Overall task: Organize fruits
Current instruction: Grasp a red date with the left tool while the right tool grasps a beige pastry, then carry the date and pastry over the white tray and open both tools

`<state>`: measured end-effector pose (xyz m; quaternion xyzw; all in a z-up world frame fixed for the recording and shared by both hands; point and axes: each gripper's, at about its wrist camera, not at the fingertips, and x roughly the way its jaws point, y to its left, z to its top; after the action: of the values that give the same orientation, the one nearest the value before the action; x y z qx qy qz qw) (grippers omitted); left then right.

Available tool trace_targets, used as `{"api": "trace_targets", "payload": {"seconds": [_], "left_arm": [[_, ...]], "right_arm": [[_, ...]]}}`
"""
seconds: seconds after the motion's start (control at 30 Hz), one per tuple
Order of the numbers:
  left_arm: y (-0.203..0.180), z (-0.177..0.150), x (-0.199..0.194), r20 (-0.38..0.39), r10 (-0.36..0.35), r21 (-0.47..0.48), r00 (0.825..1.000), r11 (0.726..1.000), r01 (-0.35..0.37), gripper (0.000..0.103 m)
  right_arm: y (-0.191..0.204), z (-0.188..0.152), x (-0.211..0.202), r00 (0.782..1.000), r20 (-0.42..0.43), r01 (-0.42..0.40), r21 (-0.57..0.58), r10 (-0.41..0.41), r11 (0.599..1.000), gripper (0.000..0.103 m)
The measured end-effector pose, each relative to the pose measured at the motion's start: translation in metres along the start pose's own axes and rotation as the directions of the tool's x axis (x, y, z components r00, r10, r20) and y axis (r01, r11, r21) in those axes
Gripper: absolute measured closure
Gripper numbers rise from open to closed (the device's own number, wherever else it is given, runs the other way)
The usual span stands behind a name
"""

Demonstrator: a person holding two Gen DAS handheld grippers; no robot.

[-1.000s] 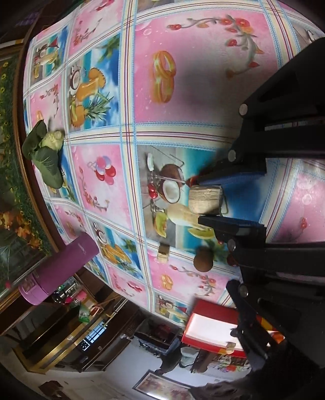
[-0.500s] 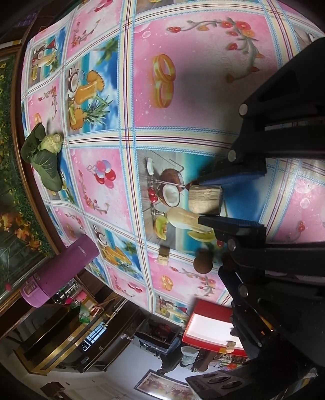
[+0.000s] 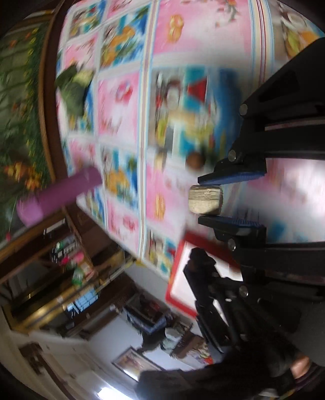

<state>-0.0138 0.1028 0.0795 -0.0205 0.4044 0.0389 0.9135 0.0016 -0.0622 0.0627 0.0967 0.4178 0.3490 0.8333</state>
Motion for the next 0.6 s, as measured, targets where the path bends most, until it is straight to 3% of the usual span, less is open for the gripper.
{"api": "trace_targets", "payload": {"seconds": [0.13, 0.37, 0.6], "left_arm": [[0.058, -0.004, -0.016, 0.014, 0.087, -0.072, 0.996, 0.994, -0.086, 0.08], [0.151, -0.022, -0.02, -0.034, 0.196, -0.197, 0.98, 0.96, -0.199, 0.08], [0.192, -0.041, -0.011, -0.084, 0.248, -0.23, 0.965, 0.937, -0.261, 0.08]], "right_arm": [[0.048, -0.001, 0.019, 0.998, 0.002, -0.059, -0.038, 0.059, 0.998, 0.076], [0.111, -0.009, 0.065, 0.995, -0.064, -0.08, -0.107, 0.074, 0.991, 0.076], [0.164, -0.018, 0.105, 0.989, -0.145, -0.074, -0.209, 0.044, 0.975, 0.076]]}}
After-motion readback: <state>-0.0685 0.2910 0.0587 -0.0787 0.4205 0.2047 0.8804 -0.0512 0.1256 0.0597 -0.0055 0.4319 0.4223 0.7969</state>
